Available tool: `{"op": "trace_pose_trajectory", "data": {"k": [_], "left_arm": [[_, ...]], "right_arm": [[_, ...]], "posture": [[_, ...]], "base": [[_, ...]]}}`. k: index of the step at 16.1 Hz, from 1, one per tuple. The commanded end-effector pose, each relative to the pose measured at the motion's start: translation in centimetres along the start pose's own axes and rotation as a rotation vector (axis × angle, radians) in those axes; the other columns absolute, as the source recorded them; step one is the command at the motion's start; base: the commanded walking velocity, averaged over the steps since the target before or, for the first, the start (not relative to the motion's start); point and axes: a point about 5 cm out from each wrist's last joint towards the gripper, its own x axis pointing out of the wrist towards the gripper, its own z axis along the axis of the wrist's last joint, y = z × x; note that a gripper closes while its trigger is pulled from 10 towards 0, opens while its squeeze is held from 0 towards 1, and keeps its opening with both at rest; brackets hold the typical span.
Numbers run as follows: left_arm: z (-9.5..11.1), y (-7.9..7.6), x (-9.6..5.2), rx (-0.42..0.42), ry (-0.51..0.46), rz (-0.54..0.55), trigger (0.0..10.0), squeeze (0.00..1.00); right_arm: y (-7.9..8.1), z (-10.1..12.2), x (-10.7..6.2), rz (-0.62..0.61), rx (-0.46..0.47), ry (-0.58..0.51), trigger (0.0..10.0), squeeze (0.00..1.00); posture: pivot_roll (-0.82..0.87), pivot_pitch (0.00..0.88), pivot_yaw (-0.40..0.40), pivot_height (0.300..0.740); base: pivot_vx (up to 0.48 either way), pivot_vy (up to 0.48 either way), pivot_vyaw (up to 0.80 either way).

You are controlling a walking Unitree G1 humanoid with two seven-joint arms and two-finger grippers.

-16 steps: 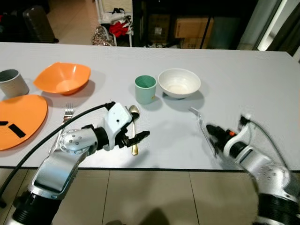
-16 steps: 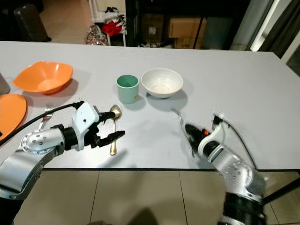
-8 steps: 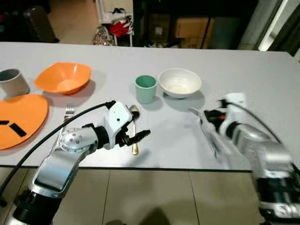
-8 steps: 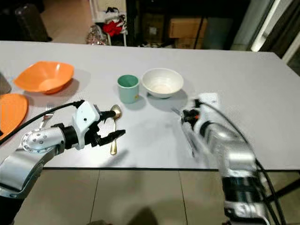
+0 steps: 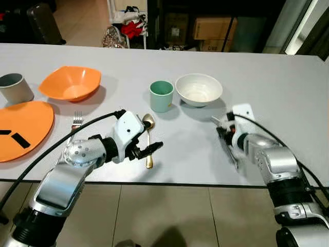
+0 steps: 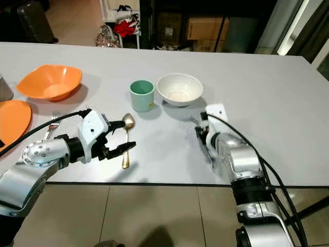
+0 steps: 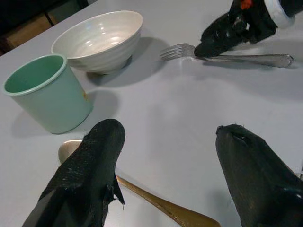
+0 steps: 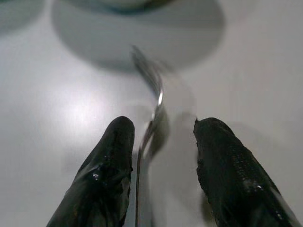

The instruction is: Setting the table

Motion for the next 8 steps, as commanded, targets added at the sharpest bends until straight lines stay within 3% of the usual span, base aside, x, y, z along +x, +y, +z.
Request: {"op": "trace_pose_trajectory", "data": {"k": [1,2,3,8], "left_arm": [[0.41,0.26,-0.09,0.012,-0.004,0.0,10.0,0.0],[0.44,0.27,-0.07,0.012,-0.005,-0.001,10.0,0.0],[0.46,0.22,-0.04,0.012,-0.006,-0.003,10.0,0.0],[0.47,0.17,-0.06,0.012,-0.005,-0.005,10.0,0.0]], "right_arm": [[0.11,0.29,0.01,0.023,0.021,-0.004,10.0,0.0],[0.14,0.15,0.05,0.026,0.021,0.005,3.1,0.0],[0.26,0.02,0.11,0.04,0.038,0.014,0.0,0.0],[0.38,-0.06,0.2,0.048,0.049,0.03,0.0,0.0]], "posture": [[0.04,0.0,-0.005,0.74],[0.04,0.0,-0.005,0.74],[0.04,0.0,-0.006,0.74],[0.04,0.0,-0.008,0.74]], "base": [[0.0,0.0,0.0],[0.0,0.0,0.0],[0.0,0.0,0.0],[0.0,0.0,0.0]]}}
